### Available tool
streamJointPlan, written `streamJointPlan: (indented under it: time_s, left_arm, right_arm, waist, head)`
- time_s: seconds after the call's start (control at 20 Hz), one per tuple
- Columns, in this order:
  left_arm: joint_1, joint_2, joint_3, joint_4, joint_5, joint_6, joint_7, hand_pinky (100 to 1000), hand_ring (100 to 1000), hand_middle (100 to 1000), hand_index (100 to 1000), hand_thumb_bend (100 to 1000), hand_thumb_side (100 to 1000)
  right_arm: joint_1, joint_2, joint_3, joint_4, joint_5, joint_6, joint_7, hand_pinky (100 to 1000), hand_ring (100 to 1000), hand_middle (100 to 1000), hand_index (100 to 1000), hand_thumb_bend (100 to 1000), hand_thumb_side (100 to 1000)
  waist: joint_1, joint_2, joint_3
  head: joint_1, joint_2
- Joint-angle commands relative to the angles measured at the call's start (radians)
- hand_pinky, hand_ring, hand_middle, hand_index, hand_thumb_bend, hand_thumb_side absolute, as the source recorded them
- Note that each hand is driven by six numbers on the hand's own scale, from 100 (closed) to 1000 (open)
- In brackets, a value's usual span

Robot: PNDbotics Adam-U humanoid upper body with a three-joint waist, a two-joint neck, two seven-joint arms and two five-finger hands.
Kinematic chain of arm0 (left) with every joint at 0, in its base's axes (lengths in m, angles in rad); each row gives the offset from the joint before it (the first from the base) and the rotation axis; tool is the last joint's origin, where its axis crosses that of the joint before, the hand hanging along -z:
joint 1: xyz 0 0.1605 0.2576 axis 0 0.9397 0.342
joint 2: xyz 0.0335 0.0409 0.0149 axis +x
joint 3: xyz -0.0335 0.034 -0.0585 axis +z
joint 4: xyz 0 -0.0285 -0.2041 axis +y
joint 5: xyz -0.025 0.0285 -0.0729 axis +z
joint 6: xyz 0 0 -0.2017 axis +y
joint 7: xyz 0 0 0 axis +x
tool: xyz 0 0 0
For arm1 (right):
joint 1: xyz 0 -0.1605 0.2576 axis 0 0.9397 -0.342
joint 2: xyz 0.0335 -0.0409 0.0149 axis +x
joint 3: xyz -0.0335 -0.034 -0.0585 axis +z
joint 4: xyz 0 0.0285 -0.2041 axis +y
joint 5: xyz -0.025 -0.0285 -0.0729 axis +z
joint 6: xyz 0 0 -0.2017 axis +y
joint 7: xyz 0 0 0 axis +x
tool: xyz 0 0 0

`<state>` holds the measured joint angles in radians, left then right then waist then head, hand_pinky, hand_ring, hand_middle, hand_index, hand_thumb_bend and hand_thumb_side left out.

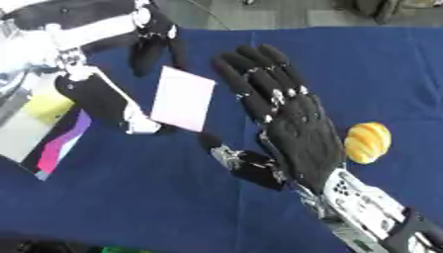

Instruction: Pick up the objects with one hand, pass them to the other hand, and then place them into the box on the other side of the table.

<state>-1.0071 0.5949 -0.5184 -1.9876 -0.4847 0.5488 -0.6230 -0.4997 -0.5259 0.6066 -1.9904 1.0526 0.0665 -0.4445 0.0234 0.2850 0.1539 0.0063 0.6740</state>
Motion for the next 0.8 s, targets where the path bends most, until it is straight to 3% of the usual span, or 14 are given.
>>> streamJointPlan:
  time_s: [0.05,0.4,0.55,0.6,0.65,0.8]
  left_arm:
    - [0.006,0.051,0.055,-0.012,-0.004,0.003,0.025,445,346,268,318,575,100]
    - [0.122,0.196,0.188,0.036,0.072,0.057,0.158,451,341,264,314,575,100]
    - [0.172,0.259,0.233,0.08,0.118,0.071,0.213,453,342,265,312,576,100]
    - [0.189,0.28,0.247,0.093,0.13,0.074,0.23,456,344,266,314,535,100]
    - [0.206,0.299,0.26,0.106,0.14,0.076,0.246,458,344,267,315,577,100]
    - [0.255,0.351,0.297,0.144,0.168,0.079,0.288,463,347,270,318,577,100]
  right_arm:
    - [0.0,-0.027,-0.001,-0.01,0.009,-0.008,0.003,916,888,851,976,435,311]
    - [0.021,-0.064,-0.005,-0.01,-0.019,-0.051,-0.002,907,881,861,980,403,255]
    - [0.03,-0.087,-0.014,-0.01,-0.05,-0.084,0.0,906,881,863,974,398,192]
    - [0.034,-0.095,-0.02,-0.01,-0.061,-0.095,-0.002,903,879,862,969,368,170]
    - [0.038,-0.104,-0.027,-0.01,-0.074,-0.103,-0.007,903,878,863,968,390,168]
    - [0.049,-0.131,-0.057,-0.01,-0.11,-0.115,-0.026,903,878,866,967,407,124]
  waist:
    - [0.002,-0.022,-0.001]
    - [0.004,-0.019,0.001]
    - [0.0,-0.017,0.002]
    - [-0.003,-0.016,0.002]
    - [-0.006,-0.015,0.001]
    - [-0.014,-0.01,-0.001]
  head:
    - [0.003,-0.003]
    - [0.019,0.017]
    - [0.041,0.017]
    - [0.049,0.015]
    - [0.059,0.013]
    - [0.1,0.001]
